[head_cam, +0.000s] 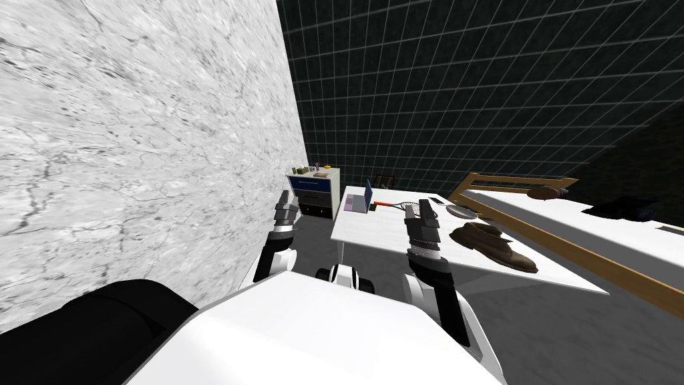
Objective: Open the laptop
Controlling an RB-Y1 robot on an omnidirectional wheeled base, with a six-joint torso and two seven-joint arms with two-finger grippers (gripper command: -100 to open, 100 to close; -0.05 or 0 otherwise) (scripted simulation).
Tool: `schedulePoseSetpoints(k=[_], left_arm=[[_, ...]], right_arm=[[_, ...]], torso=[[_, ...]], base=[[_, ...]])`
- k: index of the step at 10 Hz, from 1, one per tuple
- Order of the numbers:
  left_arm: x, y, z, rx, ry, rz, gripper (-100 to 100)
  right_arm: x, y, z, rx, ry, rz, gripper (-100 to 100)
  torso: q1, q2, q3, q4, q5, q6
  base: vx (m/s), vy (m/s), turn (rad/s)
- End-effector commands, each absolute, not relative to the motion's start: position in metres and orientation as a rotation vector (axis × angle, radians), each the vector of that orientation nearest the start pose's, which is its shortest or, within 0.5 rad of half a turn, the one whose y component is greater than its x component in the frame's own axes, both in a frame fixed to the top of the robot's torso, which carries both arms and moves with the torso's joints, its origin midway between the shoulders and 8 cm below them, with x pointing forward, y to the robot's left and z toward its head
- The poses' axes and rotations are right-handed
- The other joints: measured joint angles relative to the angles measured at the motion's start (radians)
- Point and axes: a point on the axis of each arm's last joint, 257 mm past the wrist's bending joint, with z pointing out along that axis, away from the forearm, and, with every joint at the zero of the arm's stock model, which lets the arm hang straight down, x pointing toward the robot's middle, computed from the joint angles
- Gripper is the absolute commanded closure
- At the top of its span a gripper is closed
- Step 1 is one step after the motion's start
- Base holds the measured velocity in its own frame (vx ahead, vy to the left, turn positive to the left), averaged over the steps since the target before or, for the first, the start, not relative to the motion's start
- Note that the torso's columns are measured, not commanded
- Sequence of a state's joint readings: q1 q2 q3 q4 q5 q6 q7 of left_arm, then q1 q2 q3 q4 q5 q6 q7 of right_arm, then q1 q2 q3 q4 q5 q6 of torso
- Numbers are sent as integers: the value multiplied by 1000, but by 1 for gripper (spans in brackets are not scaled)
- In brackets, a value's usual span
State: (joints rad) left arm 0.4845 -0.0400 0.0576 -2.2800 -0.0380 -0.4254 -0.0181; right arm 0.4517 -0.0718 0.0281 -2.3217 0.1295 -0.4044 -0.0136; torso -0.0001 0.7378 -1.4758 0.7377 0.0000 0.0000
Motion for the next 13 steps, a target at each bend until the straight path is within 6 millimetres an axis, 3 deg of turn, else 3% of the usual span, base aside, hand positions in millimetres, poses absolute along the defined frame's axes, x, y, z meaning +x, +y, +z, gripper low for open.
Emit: schedulePoseSetpoints(k=[1, 8, 13], left_arm=[[353, 300, 15, -701, 641, -1193, 0], [353, 300, 15, -701, 641, -1193, 0], [353, 300, 15, -701, 641, -1193, 0]], right_arm=[[372, -237, 24, 483, 839, 1182, -100], [426, -232, -25, 314, 1063, 842, -100], [453, -236, -47, 221, 1147, 645, -100]], torso=[[0, 0, 0, 0, 0, 0], [0, 0, 0, 0, 0, 0], [0, 0, 0, 0, 0, 0]], base=[[-4, -5, 72], [-6, -7, 108], [-5, -5, 74]])
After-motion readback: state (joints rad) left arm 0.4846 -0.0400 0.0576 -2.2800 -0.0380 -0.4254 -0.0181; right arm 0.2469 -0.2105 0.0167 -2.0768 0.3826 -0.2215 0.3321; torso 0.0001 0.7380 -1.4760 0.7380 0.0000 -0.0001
